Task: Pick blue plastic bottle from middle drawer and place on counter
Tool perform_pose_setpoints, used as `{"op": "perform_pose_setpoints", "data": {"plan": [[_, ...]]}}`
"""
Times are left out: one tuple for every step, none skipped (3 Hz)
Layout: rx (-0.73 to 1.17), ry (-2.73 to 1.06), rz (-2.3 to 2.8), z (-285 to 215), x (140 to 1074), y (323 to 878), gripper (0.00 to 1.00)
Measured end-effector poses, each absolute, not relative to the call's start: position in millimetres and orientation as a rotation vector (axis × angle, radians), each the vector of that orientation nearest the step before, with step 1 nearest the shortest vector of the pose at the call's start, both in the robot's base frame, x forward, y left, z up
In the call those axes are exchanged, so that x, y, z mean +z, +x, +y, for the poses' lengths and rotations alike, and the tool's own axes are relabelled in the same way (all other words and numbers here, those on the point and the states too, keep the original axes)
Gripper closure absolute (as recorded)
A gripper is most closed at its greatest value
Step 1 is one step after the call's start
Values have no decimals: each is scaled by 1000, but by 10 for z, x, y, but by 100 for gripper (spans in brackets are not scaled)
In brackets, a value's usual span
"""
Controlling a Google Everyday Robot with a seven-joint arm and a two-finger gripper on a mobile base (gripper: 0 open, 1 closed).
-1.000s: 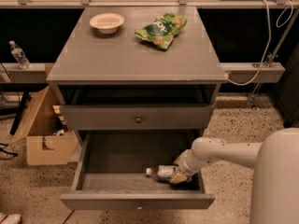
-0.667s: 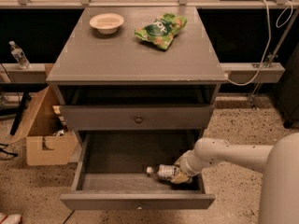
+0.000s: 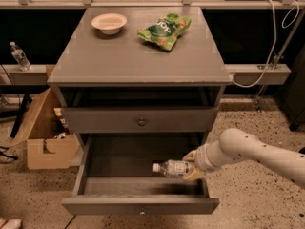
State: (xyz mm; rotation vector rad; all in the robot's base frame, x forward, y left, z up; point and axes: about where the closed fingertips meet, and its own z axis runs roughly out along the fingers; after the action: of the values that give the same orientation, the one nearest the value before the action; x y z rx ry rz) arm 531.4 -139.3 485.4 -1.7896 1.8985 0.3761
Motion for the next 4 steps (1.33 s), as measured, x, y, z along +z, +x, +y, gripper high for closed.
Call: {"op": "perform_pose_setpoints", "data": {"plan": [[376,-1790,1898,-1391,4857,5315,100],[406,-1835,1811,-1091,5353,5432,100],[395,-1907,1678,-709,6081,5523,100],[330,-1952,1585,-455,6703,5542,100]]}}
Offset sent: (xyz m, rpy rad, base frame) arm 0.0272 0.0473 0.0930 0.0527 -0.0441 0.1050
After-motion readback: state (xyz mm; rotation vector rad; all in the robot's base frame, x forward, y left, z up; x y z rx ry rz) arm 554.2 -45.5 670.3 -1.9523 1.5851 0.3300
